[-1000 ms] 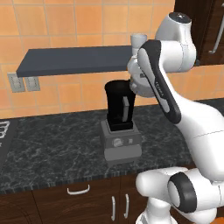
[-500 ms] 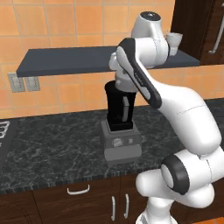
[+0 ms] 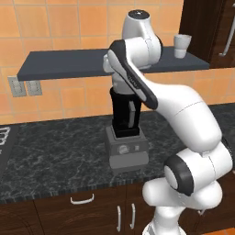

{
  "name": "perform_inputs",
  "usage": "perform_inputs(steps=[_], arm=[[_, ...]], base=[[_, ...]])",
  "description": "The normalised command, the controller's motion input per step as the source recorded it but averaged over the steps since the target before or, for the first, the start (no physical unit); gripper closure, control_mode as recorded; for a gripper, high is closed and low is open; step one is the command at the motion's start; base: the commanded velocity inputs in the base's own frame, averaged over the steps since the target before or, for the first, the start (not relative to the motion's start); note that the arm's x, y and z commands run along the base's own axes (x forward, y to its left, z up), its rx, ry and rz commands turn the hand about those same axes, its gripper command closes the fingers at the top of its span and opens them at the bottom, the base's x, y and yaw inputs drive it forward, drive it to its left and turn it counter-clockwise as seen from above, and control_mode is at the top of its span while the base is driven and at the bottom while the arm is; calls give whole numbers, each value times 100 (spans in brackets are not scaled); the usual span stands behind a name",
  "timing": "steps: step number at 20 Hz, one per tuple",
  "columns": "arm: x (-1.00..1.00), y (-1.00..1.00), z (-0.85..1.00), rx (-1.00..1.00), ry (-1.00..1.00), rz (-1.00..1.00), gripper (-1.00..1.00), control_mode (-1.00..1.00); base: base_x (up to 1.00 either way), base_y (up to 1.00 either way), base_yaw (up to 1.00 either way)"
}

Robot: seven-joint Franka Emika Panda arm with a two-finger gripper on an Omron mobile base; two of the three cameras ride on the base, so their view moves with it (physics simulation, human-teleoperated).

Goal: Close the lid blender by securely placing the lid on top.

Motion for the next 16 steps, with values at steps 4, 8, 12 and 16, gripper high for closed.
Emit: perform_inputs(steps=[4, 8, 12, 16], arm=[[48, 22, -4, 0, 0, 0, 100, -100], [10, 24, -19, 0, -3, 0, 100, -100], [8, 5, 0, 0, -14, 0, 100, -100], [30, 5, -19, 0, -17, 0, 100, -100]], base=[[0, 0, 0], [0, 0, 0], [0, 0, 0], [0, 0, 0]])
